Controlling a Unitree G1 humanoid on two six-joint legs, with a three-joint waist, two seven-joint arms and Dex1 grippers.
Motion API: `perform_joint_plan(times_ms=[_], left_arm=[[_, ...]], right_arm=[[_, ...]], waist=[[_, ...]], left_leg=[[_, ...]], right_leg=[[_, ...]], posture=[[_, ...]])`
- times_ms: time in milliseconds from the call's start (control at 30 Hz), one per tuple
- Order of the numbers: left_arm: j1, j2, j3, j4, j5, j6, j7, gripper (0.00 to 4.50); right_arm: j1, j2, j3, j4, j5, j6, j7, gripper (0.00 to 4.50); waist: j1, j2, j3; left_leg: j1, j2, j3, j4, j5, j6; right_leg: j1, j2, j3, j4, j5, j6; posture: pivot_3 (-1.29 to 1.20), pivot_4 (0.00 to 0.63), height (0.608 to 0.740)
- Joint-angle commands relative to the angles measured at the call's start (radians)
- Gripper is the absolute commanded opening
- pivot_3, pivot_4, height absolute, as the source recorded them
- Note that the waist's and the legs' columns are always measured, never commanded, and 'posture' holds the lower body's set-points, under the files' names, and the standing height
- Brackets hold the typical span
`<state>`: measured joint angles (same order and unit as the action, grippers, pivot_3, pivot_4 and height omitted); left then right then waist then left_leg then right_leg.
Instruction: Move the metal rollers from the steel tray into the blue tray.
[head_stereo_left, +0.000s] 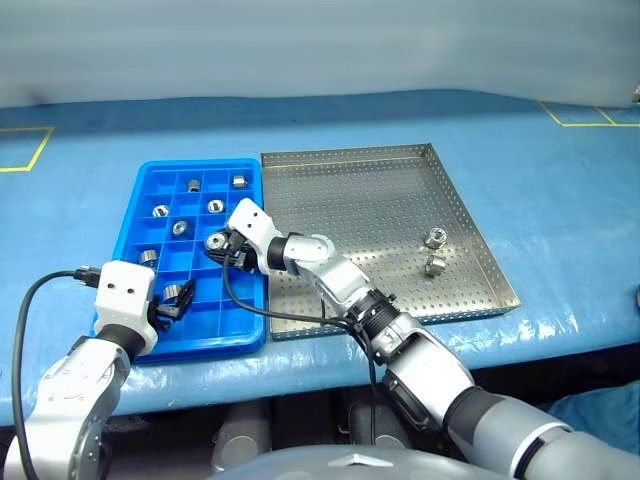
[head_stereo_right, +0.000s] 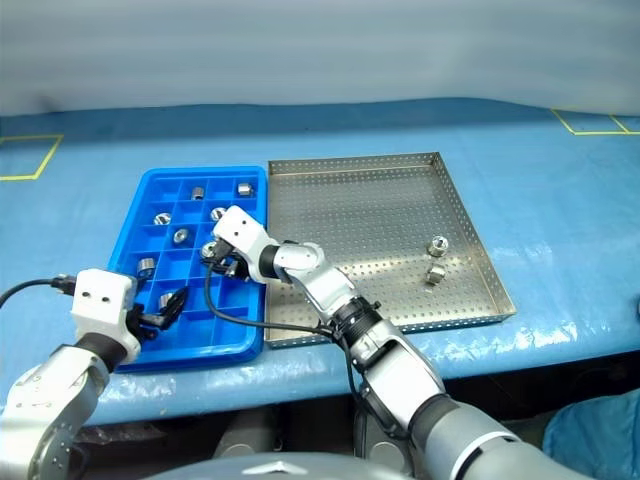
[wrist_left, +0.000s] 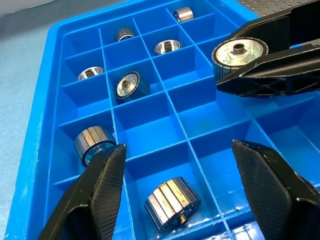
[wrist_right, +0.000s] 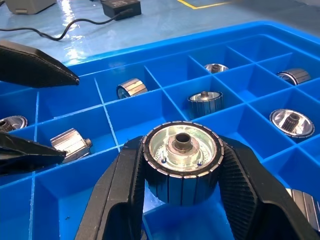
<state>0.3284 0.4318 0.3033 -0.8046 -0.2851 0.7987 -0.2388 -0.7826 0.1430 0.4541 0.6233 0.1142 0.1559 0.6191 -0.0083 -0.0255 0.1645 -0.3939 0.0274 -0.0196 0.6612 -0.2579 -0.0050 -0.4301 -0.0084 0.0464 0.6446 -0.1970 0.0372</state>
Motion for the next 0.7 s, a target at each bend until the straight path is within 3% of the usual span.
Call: perform_joint_plan(times_ms=[33,133,333,700], left_arm=[[-0.001,-0.008,-0.003,-0.035,0.012,-0.02,0.009,3.66],[-0.003,-0.011,-0.007,-0.032,0.013,-0.021,0.011,3.66],[-0.043,-0.015,-0.051,-0.004,0.012,-0.027,0.004,3.66],[-0.226,-0.063,-0.204,0.031,-0.062,-0.066,-0.064,3.66]], right_arm=[[-0.084,0.19,-0.012,-0.005,0.022,-0.036,0.01,2.72],[-0.077,0.19,-0.022,-0.024,0.029,-0.049,-0.013,3.66],[-0.036,0.102,-0.05,-0.157,0.027,-0.027,-0.072,3.66],[0.282,-0.299,-0.222,-0.75,-0.046,0.312,-0.196,3.66]], waist=[[0.0,0.0,0.0],[0.0,0.0,0.0],[0.0,0.001,0.0],[0.009,0.0,0.0]], left_leg=[[0.0,0.0,0.0,0.0,0.0,0.0],[0.0,0.0,0.0,0.0,0.0,0.0],[0.0,0.0,0.0,0.0,0.0,0.0],[-0.002,-0.005,-0.002,0.003,0.0,0.0]], right_leg=[[0.0,0.0,0.0,0.0,0.0,0.0],[0.0,0.0,0.0,0.0,0.0,0.0],[0.0,0.0,0.0,0.0,0.0,0.0],[0.002,-0.004,0.0,-0.002,-0.001,0.0]], posture=[[0.16,0.15,0.74],[0.15,0.15,0.74],[0.12,0.15,0.74],[-0.01,0.15,0.74]])
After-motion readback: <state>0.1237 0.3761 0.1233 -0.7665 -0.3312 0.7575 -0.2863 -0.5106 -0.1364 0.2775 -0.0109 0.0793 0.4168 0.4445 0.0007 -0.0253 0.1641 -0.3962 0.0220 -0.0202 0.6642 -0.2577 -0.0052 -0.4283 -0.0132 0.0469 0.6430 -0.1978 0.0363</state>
